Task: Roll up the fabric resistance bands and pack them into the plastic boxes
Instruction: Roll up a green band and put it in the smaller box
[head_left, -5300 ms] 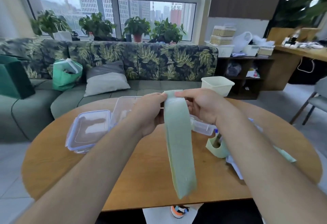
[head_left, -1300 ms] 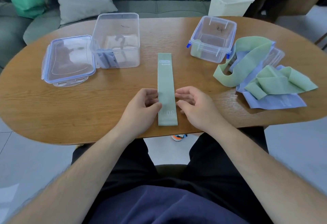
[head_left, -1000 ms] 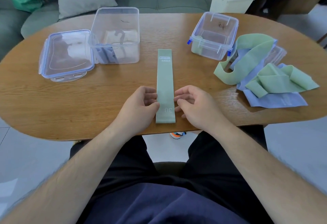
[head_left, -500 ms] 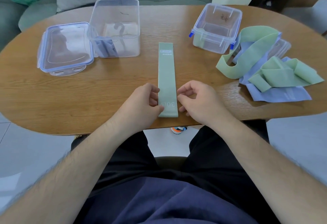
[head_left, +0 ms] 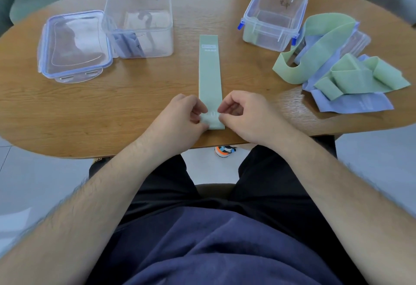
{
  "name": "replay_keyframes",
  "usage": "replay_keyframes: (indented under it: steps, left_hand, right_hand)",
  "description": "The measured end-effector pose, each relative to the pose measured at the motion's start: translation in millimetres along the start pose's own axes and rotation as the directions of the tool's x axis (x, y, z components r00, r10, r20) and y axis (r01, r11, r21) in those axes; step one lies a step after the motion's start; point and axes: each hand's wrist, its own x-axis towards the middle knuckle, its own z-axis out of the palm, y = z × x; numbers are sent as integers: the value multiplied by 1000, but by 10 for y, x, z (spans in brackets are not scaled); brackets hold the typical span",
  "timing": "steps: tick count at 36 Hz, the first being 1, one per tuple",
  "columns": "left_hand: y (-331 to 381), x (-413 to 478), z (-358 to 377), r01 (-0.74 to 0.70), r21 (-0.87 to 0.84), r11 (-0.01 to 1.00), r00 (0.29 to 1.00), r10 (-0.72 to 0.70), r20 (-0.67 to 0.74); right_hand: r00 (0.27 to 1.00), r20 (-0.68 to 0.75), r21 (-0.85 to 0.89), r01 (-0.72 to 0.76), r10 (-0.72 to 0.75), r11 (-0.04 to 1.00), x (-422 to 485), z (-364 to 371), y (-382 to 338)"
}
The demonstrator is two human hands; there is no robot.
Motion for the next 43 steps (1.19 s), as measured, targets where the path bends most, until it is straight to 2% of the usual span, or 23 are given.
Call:
replay_keyframes:
  steps: [8,14,20,30,38,43]
  left_hand:
    - [-19,-15,-20,-113,139,984,991,101,91]
    - [-37,-8,-91,-196,192,962,980,183,83]
    - [-47,-16,-100,-333,218,917,943,323,81]
    - [-108,20,-36,-373,309,875,928,346,140]
    - [-150,18,6,-403,325,855,915,377,144]
    - [-158,16,-17,-484,326,812,870,488,76]
  right_hand:
    - [974,167,-197,185,-153,963,-23,-11,-1]
    - [944,201,-223,304,-262,926,-20,-67,5]
    - [938,249,-213,297,-242,931,-4,-88,23]
    - [926,268,-226,329,-266,917,20,-84,50]
    - [939,244,-224,296,-241,928,36,-62,59]
    - [941,249,-212,282,-227,936,34,-71,59]
